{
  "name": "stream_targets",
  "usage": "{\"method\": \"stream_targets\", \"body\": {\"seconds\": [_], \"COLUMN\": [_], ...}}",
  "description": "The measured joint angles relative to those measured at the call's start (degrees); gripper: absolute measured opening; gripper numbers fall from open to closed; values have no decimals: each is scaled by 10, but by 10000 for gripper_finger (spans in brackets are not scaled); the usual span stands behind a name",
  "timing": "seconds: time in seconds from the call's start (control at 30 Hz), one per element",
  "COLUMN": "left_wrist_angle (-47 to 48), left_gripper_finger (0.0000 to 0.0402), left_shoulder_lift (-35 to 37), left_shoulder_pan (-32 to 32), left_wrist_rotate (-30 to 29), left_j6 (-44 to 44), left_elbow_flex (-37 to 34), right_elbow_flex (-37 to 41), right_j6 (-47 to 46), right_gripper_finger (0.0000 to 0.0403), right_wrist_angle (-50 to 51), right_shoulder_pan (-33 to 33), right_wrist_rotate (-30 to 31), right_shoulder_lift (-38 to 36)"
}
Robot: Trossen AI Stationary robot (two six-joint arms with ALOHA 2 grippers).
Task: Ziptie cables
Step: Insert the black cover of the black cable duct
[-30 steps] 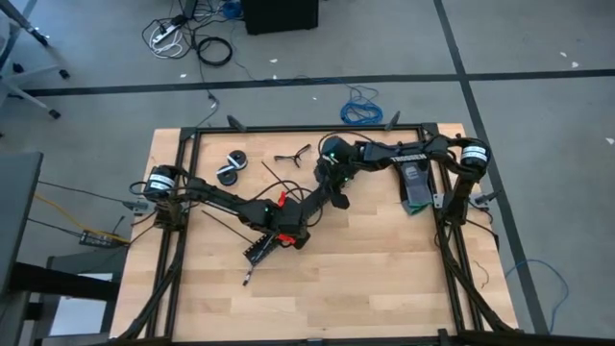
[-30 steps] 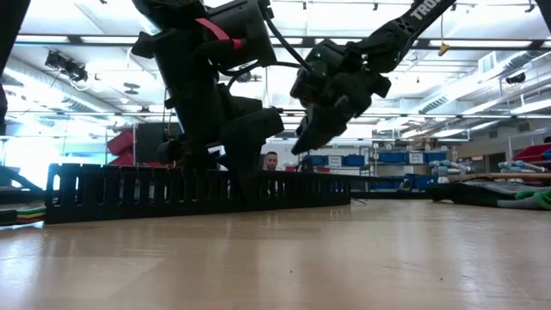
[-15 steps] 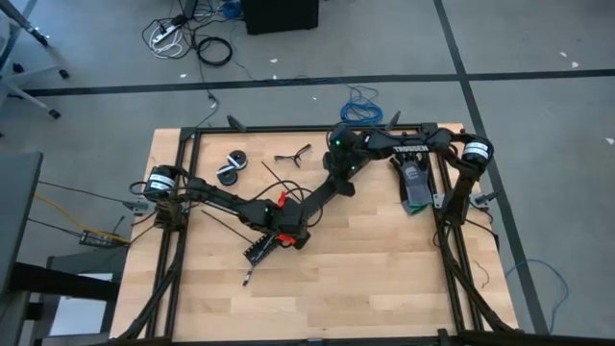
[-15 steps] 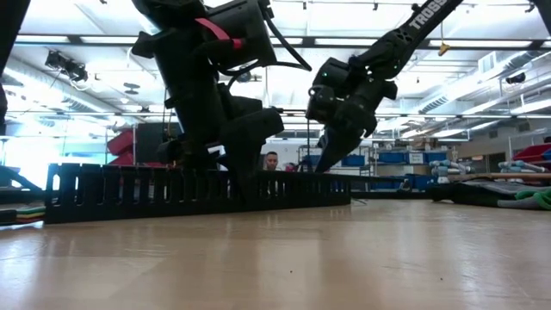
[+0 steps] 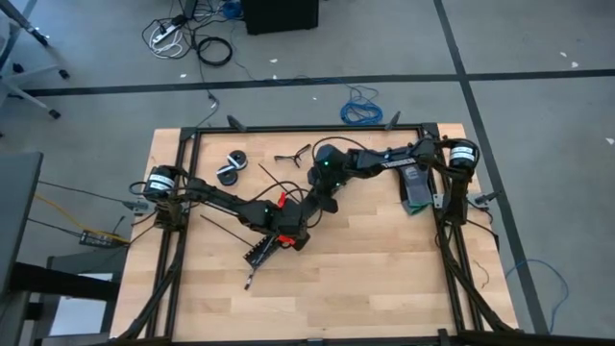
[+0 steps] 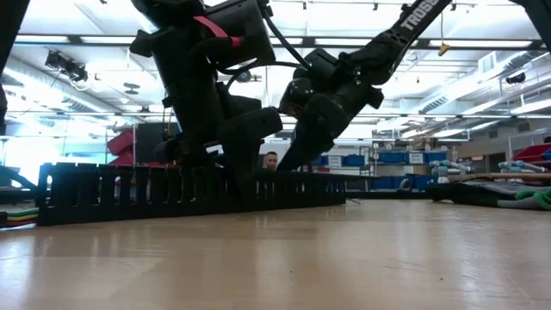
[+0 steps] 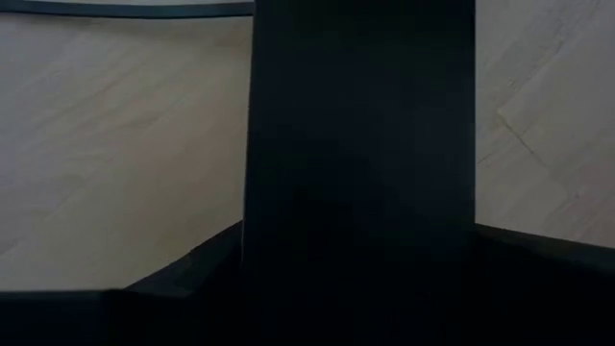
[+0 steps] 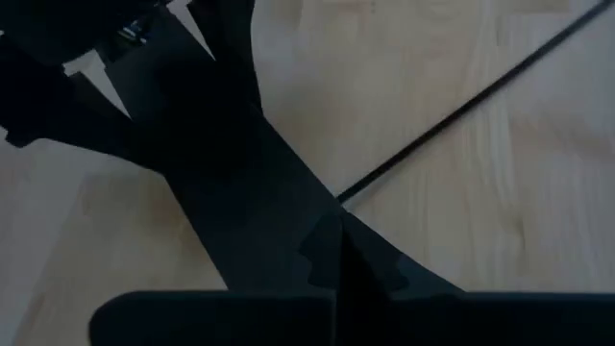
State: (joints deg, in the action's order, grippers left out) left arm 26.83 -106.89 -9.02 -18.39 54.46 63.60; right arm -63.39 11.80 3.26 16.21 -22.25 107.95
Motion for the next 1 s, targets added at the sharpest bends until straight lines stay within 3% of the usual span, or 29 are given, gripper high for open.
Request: {"method": "stream_targets", "body": {"seconds": [0.47, 0.67, 1.0], "left_wrist_angle": [-5, -4, -4], "left_gripper_finger": [249, 249, 249], "left_shoulder_lift": [0, 0, 0], "left_shoulder_pan": [0, 0, 0], "left_wrist_rotate": [-1, -2, -2], "left_j6": [-2, -2, -2], "left_elbow_flex": [0, 0, 0], "right_elbow_flex": [-12, -12, 42], "right_j6": [0, 55, 55], "right_gripper_finger": [0, 0, 0], "right_wrist_angle": [60, 156, 136], "right_shoulder_pan": [60, 69, 69], "right_wrist_rotate": [4, 4, 8], "right_shoulder_lift": [-97, -97, -96]}}
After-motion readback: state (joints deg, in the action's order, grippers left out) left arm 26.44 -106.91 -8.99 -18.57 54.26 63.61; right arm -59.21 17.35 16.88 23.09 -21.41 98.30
